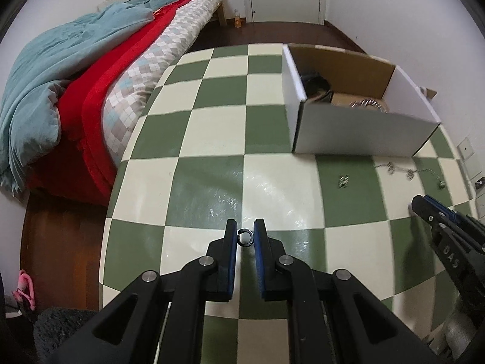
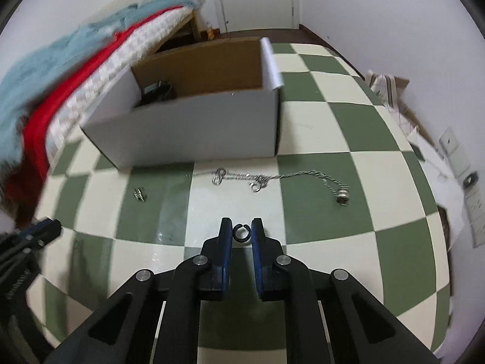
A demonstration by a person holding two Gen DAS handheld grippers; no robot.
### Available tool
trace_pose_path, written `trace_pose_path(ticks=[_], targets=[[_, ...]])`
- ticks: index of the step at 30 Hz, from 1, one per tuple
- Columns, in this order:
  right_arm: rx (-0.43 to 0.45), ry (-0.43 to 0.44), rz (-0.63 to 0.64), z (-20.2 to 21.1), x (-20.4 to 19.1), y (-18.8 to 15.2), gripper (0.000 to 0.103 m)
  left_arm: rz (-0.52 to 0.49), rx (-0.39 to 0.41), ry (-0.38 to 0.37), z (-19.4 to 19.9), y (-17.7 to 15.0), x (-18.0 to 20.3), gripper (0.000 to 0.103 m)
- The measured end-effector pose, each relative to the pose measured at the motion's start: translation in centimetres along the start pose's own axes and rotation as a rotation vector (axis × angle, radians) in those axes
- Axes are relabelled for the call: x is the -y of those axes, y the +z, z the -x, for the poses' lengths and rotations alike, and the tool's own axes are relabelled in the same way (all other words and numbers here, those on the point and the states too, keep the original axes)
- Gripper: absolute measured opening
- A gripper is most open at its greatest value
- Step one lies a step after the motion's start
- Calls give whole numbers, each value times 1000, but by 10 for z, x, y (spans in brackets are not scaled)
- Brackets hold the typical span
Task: Organize jewelry
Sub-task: 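Grasp a small black ring with the right gripper, then carry the ring over the white box and open the right gripper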
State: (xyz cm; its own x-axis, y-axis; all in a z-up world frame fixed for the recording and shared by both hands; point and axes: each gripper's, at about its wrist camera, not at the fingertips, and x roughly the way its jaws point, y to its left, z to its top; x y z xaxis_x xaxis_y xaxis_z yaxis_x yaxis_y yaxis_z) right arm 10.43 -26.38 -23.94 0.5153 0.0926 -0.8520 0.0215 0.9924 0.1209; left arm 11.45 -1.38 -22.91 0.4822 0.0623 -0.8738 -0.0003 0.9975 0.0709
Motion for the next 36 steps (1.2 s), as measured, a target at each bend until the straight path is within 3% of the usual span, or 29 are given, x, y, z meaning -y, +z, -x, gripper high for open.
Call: trace_pose_path(ticks=[5,9,14,20,29,31,32,33,34,35,36], targets=[[65,94,-72,38,9,27,13,8,57,-54,29,30,6,8],[116,140,-56,59,2,73,13,-13,100,-99,40,74,18,8],[101,158,-35,45,-8,131,13,-57,104,-102,27,132,33,8],[25,169,-23,9,-11,174,13,-51,8,-159,-4,176,37,8],[-87,198,-46,-29,-4,202,14,-26,-105,-212,-37,201,43,12],[-109,195,-53,-33,-2,203,20,3,-119,-224,-40,203,39,12],[-111,190,-61,-33,1,204,31,19,-127,-228,-41,204,36,13],[-110,185,-67,-33,3,204,41,27,-129,-225,-41,205,35,18],[-111,187,-70,-31,4,204,44,31,-124,-219,-40,206,33,23],[-111,179,-73,-30,6,204,46,33,-114,-203,-39,207,31,39],[-107,168,-71,-28,8,203,47,36,-103,-187,-36,207,29,62]])
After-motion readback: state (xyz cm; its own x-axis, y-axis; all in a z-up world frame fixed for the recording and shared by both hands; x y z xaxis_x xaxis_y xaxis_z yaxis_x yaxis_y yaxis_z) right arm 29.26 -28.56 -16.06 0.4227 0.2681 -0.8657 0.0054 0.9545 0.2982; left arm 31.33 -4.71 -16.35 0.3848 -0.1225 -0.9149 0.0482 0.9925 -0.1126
